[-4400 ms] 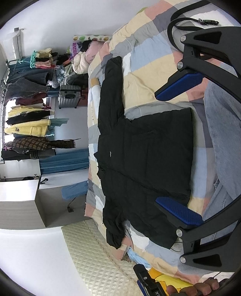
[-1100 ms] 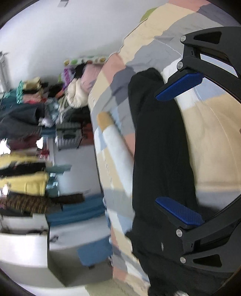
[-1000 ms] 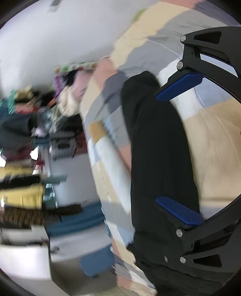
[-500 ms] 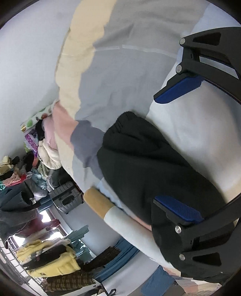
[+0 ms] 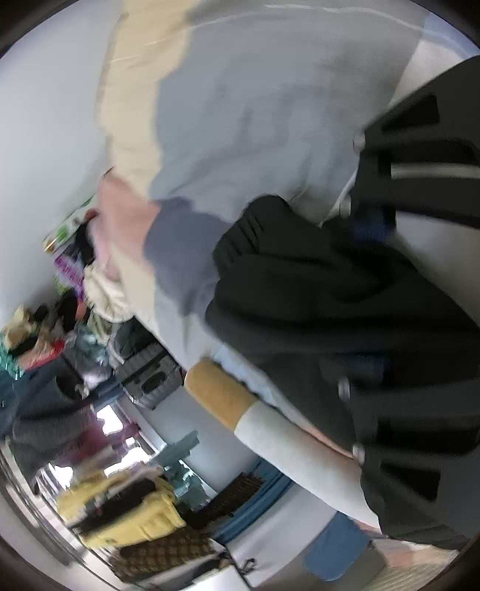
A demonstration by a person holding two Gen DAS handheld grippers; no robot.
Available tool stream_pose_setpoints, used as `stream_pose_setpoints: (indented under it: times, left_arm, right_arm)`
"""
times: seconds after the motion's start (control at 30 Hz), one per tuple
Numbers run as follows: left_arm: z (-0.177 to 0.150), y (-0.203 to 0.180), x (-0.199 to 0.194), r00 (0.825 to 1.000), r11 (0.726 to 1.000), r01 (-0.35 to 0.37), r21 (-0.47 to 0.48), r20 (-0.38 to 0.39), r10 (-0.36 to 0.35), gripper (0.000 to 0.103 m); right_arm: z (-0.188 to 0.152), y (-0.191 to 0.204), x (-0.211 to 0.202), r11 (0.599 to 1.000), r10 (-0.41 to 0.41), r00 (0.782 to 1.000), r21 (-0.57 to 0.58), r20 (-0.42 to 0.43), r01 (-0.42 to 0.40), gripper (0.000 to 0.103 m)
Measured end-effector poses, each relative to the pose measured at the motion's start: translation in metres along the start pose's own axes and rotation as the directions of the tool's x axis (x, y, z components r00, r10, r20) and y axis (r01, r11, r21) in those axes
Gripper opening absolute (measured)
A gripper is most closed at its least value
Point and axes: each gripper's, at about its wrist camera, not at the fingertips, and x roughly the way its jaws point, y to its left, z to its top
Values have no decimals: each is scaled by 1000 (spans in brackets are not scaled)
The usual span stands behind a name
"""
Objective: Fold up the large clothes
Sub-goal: 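Lower the right tool onto the jacket sleeve cuff and close it, then lift the gripped sleeve with the right tool and fold it across the jacket body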
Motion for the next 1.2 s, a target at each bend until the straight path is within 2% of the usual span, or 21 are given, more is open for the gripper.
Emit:
stream_pose_setpoints:
  times: [0.07, 0.1, 0.23, 0.37, 0.57, 0.77, 0.93, 1.07, 1.2]
  left_arm:
    - [2, 2, -2, 1000, 1000, -15, 0, 13, 15, 102]
    - [3, 5, -6, 1000, 1000, -14, -4, 21, 14, 102]
    - [6, 13, -22, 999, 1000, 0, -14, 51, 1, 102]
    - [5, 24, -36, 994, 992, 110, -62, 33, -108, 102]
    - [0, 32, -68, 989, 991, 132, -19, 74, -130, 102]
    - [0, 49, -90, 982, 988, 155, -16, 110, -153, 102]
    - [2, 71, -108, 972, 983, 181, -24, 153, -176, 102]
    - [1, 91, -117, 974, 991, 132, -5, 189, -128, 102]
    - [1, 112, -124, 973, 995, 95, -11, 211, -91, 102]
  right_arm:
    - [5, 12, -10, 999, -5, 1000, -42, 7, 5, 17]
    - [9, 18, -16, 999, -2, 1000, -50, 9, 3, 15]
    - [29, 40, -54, 997, 18, 999, -72, 48, -14, 13]
    - [49, 65, -94, 997, 30, 996, -76, 82, -24, 13]
    - [73, 141, -170, 984, 95, 983, -161, 156, -70, 13]
    - [82, 241, -244, 947, 184, 965, -298, 189, -122, 13]
    - [67, 321, -293, 895, 272, 942, -412, 198, -172, 13]
    - [40, 385, -323, 848, 345, 921, -480, 183, -222, 13]
    - [-2, 448, -344, 790, 424, 895, -541, 139, -291, 13]
